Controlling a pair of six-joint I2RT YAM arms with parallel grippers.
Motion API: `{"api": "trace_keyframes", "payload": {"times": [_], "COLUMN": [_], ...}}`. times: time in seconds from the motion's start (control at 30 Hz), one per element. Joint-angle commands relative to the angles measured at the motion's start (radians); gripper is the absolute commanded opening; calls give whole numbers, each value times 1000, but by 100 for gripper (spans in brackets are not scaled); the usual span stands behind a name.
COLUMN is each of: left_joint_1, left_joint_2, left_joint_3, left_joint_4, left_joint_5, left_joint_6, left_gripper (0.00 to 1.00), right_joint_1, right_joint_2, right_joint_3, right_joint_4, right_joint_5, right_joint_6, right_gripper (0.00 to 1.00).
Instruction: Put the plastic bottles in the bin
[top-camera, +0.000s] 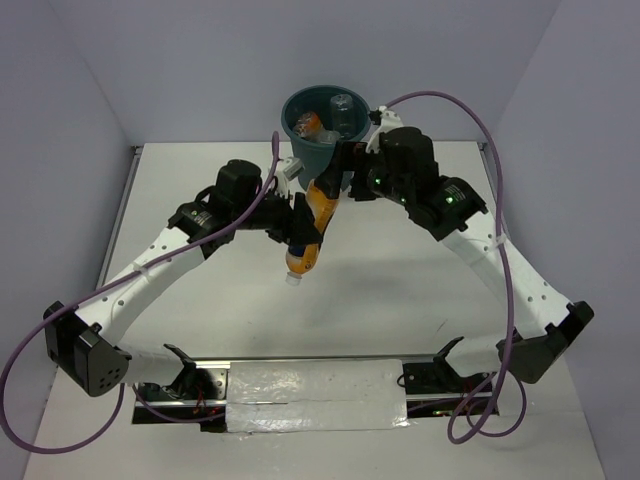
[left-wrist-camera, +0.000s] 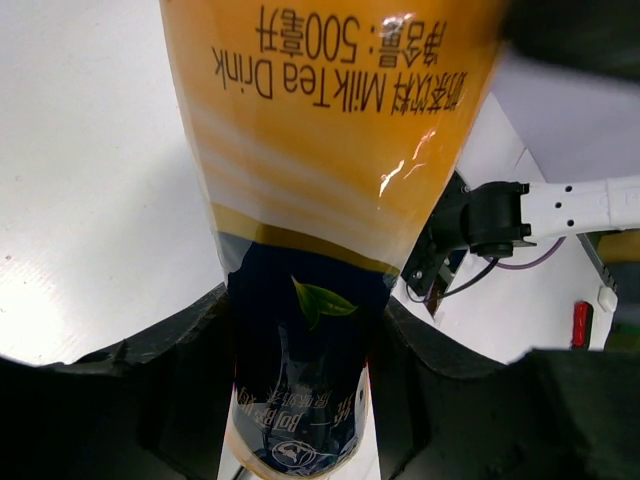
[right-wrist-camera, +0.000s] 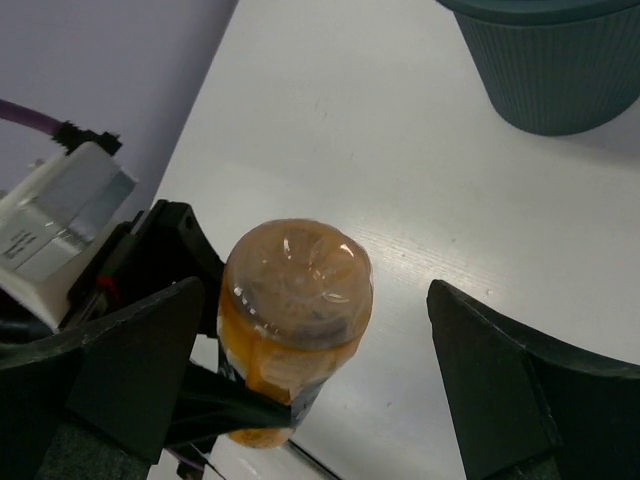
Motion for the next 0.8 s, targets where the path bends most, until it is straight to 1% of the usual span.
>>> {"api": "trace_keyframes", "payload": {"times": [0.0, 0.13, 0.3, 0.47, 0.57, 0.6, 0.63, 0.67, 0.7, 0.73, 0.77], "left_joint_1": [6, 7, 7, 9, 9, 9, 9, 9, 10, 10, 10], "left_joint_2": [-18, -41, -44, -38, -35, -38, -41, -44, -49, -50, -50], "left_joint_3": [4, -14, -16, -8, -8, -11, -14, -16, -18, -10, -5], "left_joint_4": [78, 92, 77, 77, 78, 85, 89, 92, 92, 85, 74], "left_joint_5": [45, 45, 31, 31, 34, 43, 46, 48, 42, 32, 23], "left_joint_6": [-19, -29, -17, -17, -16, -19, -20, -22, -20, -17, -13], "left_gripper": [52, 53, 53, 54, 54, 54, 57, 62, 71, 91, 99], "right_joint_1": [13, 18, 22, 22, 24, 25, 24, 24, 24, 24, 25], "right_joint_2": [22, 47, 64, 73, 73, 71, 70, 70, 71, 73, 74], "right_joint_3": [-34, -51, -80, -108, -111, -111, -109, -106, -92, -86, -78], "right_joint_4": [63, 72, 103, 146, 153, 156, 158, 156, 144, 137, 130], "right_joint_5": [-29, -21, -68, -124, -115, -112, -110, -108, -92, -81, -67], "right_joint_6": [41, 61, 83, 115, 121, 123, 121, 121, 121, 118, 118], "right_gripper": [100, 100, 100, 95, 82, 71, 65, 60, 51, 47, 45]}}
